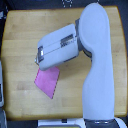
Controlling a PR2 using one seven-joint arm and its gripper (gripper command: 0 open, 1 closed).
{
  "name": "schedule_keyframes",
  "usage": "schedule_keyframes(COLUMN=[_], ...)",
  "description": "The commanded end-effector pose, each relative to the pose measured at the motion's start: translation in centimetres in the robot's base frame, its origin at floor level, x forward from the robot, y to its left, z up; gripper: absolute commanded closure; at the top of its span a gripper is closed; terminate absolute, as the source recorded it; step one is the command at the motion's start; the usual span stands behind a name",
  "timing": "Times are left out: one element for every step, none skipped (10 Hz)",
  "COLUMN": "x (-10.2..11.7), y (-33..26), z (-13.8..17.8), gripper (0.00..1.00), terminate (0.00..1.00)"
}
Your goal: Folding a cloth
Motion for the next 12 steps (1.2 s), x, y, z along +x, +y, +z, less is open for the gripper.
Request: schedule_keyframes(x=[5.6, 6.2, 7.0, 7.4, 8.3, 9.9, 11.3, 11.4, 12.6, 13.6, 14.2, 14.4], y=[-2.3, -3.0, -4.3, -4.8, -5.9, -7.9, -11.1, -12.1, -15.1, -17.6, -19.5, -21.4], z=[9.0, 9.6, 10.4, 10.5, 10.7, 10.7, 10.8, 11.0, 10.9, 10.3, 9.8, 9.4], gripper=[0.00, 0.00, 0.00, 0.00, 0.00, 0.00, 0.00, 0.00, 0.00, 0.00, 0.00, 0.00], terminate=[0.00, 0.00, 0.00, 0.00, 0.00, 0.00, 0.00, 0.00, 0.00, 0.00, 0.00, 0.00])
